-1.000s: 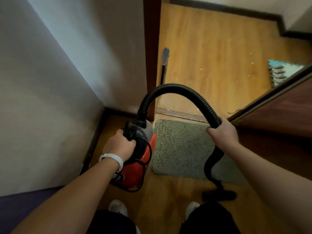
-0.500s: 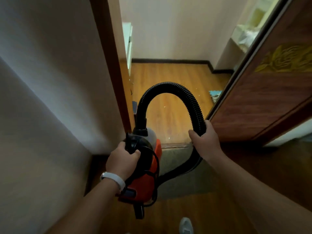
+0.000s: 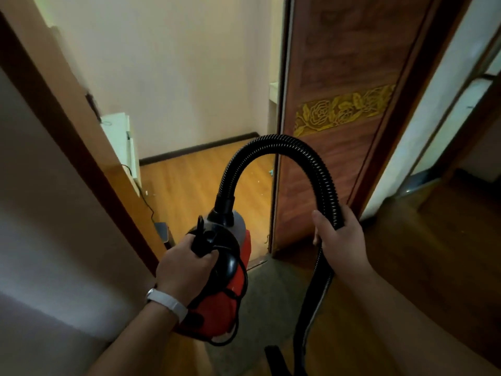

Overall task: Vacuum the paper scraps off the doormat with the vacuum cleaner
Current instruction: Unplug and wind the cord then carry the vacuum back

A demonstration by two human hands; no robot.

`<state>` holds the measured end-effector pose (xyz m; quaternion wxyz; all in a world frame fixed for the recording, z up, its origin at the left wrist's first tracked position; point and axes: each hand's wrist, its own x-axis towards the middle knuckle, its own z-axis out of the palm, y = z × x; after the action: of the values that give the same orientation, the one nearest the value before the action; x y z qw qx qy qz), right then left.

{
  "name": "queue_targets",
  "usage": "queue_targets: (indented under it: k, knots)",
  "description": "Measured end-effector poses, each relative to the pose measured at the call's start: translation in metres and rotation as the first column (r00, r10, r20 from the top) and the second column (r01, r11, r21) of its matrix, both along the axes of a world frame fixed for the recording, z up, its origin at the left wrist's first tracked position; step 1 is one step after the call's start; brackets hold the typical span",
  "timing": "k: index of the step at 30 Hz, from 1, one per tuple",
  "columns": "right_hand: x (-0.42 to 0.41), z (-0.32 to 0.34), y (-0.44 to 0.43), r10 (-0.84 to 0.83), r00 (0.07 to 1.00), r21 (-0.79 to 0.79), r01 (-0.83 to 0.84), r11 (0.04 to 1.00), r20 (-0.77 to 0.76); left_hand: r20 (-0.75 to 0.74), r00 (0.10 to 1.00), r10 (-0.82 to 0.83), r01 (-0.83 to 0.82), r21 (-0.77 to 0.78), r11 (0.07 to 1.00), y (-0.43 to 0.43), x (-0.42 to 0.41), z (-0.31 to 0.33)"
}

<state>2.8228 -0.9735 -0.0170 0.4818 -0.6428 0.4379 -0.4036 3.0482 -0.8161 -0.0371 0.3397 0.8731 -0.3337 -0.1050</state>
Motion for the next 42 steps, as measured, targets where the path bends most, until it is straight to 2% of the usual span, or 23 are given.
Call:
queue_targets:
  k: [5, 10, 14, 18, 24, 36, 42]
  knots:
    - [-0.074, 0.001, -0.044, -0.032, 0.999, 0.016, 0.032, 0.999, 0.022, -0.075, 0.992, -0.097, 0.096, -0.023, 0.995, -0.062, -0.055, 0.006]
    - [-0.151, 0.009, -0.103, -0.054, 0.998, 0.010, 0.054, 0.999, 0.030, -0.197, 0.973, -0.122, 0.112, -0.063, 0.992, -0.138, -0.134, 0.007]
    - [-0.218, 0.019, -0.147, -0.142, 0.989, -0.014, 0.143, 0.990, 0.036, -0.234, 0.962, -0.139, 0.108, -0.137, 0.985, -0.203, -0.204, 0.018]
    - [-0.286, 0.029, -0.175, -0.258, 0.962, -0.023, 0.261, 0.965, 0.090, -0.234, 0.935, -0.266, 0.225, -0.187, 0.956, -0.264, -0.271, 0.037]
    - [-0.373, 0.039, -0.197, -0.442, 0.887, -0.006, 0.447, 0.895, 0.133, -0.211, 0.883, -0.420, 0.378, -0.212, 0.901, -0.344, -0.351, 0.045]
    - [-0.473, 0.036, -0.309, -0.703, 0.711, -0.074, 0.703, 0.708, 0.026, -0.228, 0.745, -0.627, 0.576, -0.255, 0.777, -0.527, -0.457, 0.030]
    - [-0.515, 0.039, -0.398, -0.825, 0.561, -0.108, 0.818, 0.565, -0.064, -0.253, 0.606, -0.754, 0.709, -0.259, 0.656, -0.649, -0.504, 0.021]
